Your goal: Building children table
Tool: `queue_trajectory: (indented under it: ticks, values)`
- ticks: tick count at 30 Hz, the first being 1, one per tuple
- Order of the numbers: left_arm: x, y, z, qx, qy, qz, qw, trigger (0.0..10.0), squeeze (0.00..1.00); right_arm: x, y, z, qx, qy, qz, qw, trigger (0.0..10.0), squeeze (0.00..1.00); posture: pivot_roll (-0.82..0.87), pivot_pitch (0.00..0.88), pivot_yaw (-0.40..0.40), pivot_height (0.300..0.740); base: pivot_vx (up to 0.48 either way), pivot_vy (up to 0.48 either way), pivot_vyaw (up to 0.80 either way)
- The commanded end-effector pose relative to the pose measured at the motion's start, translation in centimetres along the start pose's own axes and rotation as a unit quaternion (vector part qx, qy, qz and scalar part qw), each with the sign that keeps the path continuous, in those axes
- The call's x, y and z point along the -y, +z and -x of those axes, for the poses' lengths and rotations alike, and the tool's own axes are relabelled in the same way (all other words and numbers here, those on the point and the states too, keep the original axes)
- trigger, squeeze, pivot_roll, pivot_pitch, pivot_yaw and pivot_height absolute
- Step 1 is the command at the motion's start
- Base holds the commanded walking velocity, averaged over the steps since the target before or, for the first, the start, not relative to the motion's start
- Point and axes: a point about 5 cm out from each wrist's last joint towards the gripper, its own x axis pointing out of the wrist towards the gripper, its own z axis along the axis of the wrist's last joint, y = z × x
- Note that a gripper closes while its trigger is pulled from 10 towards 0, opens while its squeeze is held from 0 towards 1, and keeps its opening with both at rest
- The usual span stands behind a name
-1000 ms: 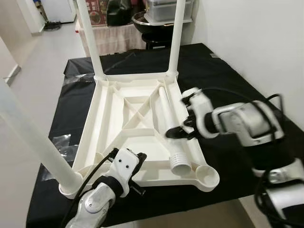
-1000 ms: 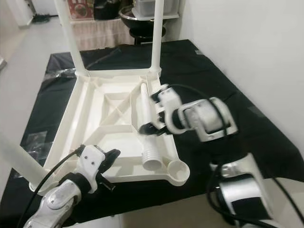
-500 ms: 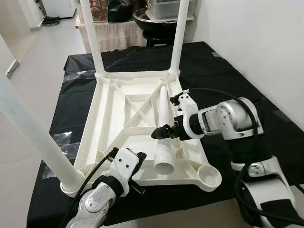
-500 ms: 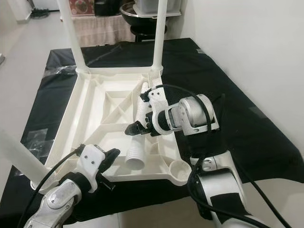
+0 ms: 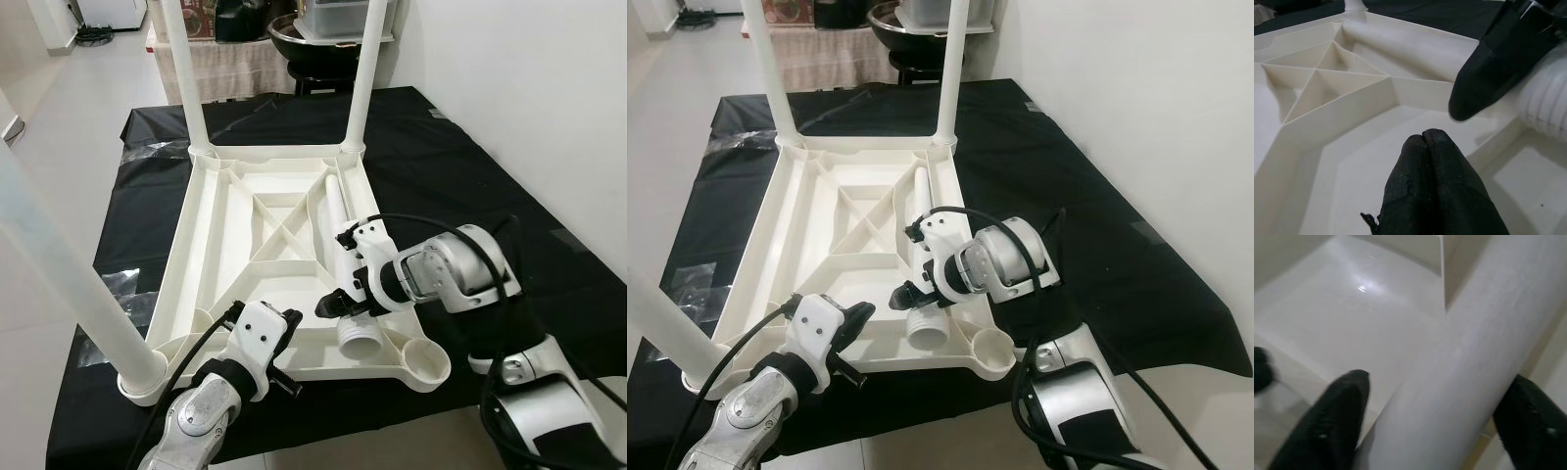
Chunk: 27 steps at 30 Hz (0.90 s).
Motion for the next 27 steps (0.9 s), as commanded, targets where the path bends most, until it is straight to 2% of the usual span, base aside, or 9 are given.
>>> queue_trajectory:
  ticks: [1,13,20,22,23,24,25,26,27]
  values:
    - [0.2,-0.3,0.0,-0.01,0.001,0.004,1.0,10.0,0.0,1.2,-0.1,0.1,-0.002,-0.048,0.014,0.999,0.0,0.0,-0.1,0.129,-0.091,0.74,0.0,0.0,0.0]
    - [0.1,-0.2,0.0,-0.009,0.0,0.002,1.0,10.0,0.0,2.1,-0.1,0.5,0.011,-0.064,0.006,0.998,0.0,0.0,-0.1,0.129,-0.081,0.74,0.0,0.0,0.0]
    - [-0.1,-0.2,0.0,-0.009,-0.002,-0.005,1.0,10.0,0.0,3.1,0.3,0.8,0.045,-0.069,-0.018,0.996,0.0,0.0,-0.09,0.128,-0.067,0.74,0.0,0.0,0.0]
    - [-0.4,0.3,-0.3,0.0,-0.001,-0.001,1.0,10.0,0.0,4.3,1.4,1.9,0.124,-0.069,-0.061,0.988,0.0,0.0,-0.09,0.126,-0.055,0.74,0.0,0.0,0.0]
    - [-0.4,0.3,-0.3,0.0,-0.001,-0.001,1.0,10.0,0.0,4.3,1.4,1.9,0.124,-0.069,-0.061,0.988,0.0,0.0,-0.09,0.126,-0.055,0.74,0.0,0.0,0.0]
    - [-0.7,0.8,-0.7,0.011,0.0,0.01,1.0,10.0,0.0,5.2,2.2,2.9,0.188,-0.07,-0.092,0.975,0.0,0.0,-0.09,0.124,-0.044,0.74,0.0,0.0,0.0]
    - [-0.7,0.8,-0.7,0.011,0.0,0.01,1.0,10.0,0.0,5.2,2.2,2.9,0.188,-0.07,-0.092,0.975,0.0,0.0,-0.09,0.124,-0.044,0.74,0.0,0.0,0.0]
    - [-0.9,1.2,-1.0,0.02,-0.003,0.023,1.0,10.0,0.0,5.7,2.6,3.7,0.234,-0.071,-0.118,0.963,0.0,0.0,-0.09,0.123,-0.039,0.74,0.0,0.0,0.0]
    - [-0.9,1.2,-1.0,0.02,-0.003,0.023,1.0,10.0,0.0,5.7,2.6,3.7,0.234,-0.071,-0.118,0.963,0.0,0.0,-0.09,0.123,-0.039,0.74,0.0,0.0,0.0]
